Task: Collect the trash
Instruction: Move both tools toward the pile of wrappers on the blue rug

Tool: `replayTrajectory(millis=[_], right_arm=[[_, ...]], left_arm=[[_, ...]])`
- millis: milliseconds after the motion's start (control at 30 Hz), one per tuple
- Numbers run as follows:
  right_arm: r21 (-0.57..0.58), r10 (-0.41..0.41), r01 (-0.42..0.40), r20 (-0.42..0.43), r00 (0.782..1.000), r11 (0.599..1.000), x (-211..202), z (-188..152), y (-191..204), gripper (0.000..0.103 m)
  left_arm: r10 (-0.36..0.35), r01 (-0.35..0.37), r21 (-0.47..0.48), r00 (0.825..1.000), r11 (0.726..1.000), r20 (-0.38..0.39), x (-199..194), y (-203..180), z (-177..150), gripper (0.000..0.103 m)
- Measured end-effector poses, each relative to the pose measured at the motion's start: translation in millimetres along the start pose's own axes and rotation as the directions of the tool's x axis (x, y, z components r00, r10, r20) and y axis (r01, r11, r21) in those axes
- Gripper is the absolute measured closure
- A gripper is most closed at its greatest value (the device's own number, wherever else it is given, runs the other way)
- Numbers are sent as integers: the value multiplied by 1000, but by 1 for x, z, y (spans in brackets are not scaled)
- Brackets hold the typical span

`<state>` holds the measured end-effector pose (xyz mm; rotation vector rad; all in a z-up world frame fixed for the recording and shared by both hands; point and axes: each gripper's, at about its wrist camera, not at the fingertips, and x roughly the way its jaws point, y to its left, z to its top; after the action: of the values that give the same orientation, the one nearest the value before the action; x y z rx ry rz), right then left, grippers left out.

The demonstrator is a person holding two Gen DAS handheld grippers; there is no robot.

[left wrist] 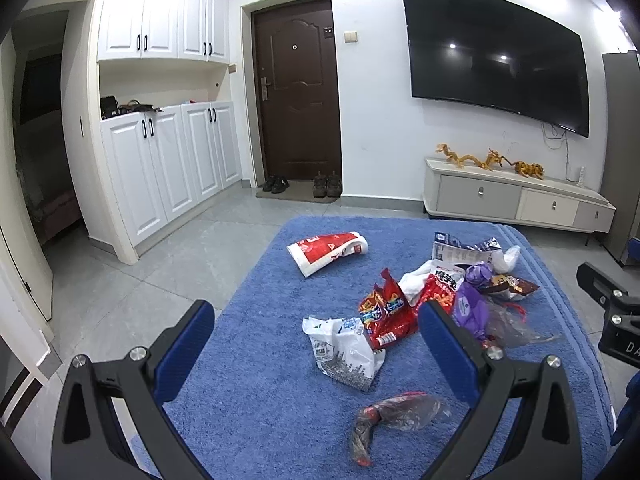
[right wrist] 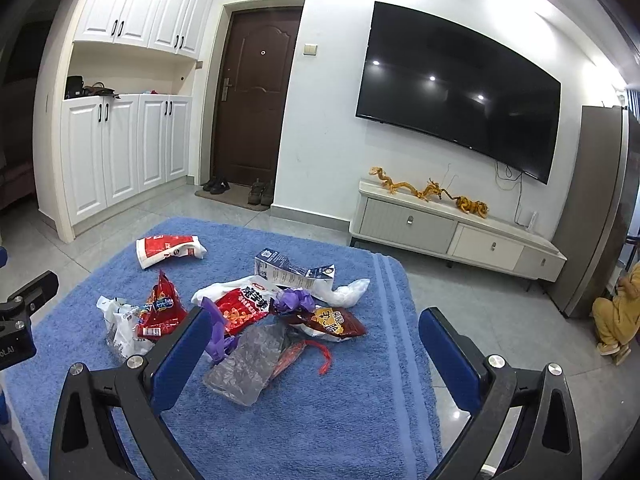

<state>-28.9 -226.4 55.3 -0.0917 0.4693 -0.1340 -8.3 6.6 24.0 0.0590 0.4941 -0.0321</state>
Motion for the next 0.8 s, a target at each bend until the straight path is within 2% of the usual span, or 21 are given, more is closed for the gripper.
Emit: replayTrajectory(millis=[433, 700, 800], right_arm=[[-25, 17, -18, -18, 1000, 1000, 4, -2, 6, 0], [2, 52, -52, -72, 996, 999, 15, -10, -8, 0], [14, 83, -82, -95, 992, 997, 19, -18, -17, 0]], left_arm=[[12, -13, -13, 1000, 1000, -25, 7, 6, -2, 1], [13, -15, -17, 997, 1000, -79, 22, 21, -16, 1], [-7, 6, -14, 994, 1000, -111, 27, 28, -27, 1]])
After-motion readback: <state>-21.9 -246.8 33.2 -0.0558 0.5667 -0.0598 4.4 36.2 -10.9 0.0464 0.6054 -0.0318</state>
